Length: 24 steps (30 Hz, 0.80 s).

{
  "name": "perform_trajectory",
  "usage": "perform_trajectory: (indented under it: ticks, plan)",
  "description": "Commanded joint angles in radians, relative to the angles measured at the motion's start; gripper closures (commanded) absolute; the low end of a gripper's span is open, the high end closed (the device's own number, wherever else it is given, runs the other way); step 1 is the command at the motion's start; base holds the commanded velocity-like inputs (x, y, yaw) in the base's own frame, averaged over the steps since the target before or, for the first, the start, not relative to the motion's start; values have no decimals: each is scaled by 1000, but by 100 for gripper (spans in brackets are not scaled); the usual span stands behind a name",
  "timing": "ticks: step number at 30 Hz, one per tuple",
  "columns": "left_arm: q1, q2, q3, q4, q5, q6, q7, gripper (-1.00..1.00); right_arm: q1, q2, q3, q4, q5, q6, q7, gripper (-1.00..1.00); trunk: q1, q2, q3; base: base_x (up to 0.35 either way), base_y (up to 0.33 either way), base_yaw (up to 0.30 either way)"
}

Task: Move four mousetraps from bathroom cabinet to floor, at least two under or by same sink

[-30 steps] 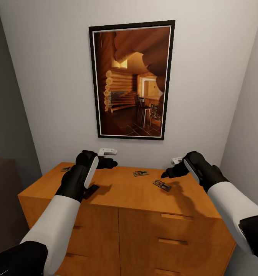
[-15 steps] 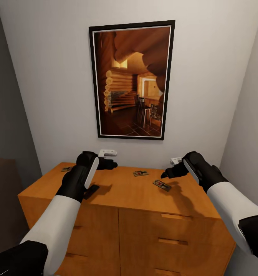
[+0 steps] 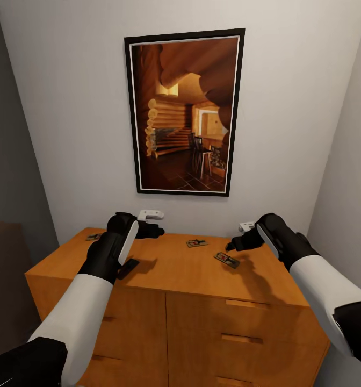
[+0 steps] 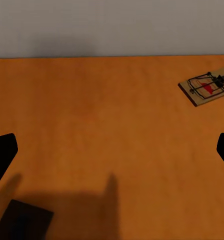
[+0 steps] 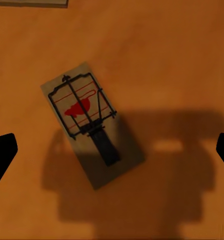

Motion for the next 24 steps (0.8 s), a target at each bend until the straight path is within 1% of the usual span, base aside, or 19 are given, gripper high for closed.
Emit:
perform_trajectory:
  ticks: [1,7,11,24]
  plan:
    - [-1,0,0,-1,3,4,1,-100,-1,-1,6,6,-8,4,-3,-100,0,-1,-1,0,0,0]
    - [-1,0,0,-1,3,4,1,-100,-1,-1,7,55,-7,4,-1,-100,0,-1,-1,0,0,0]
    - [-1,0,0,-1,3,4,1,-100,-1,-1,7,70,-10,4,0,-100,0,-1,-1,0,0,0]
    - [-1,0,0,-1,3,4,1,-100,-1,-2,5,87,-16,4,9,-100,0,-1,-1,0,0,0]
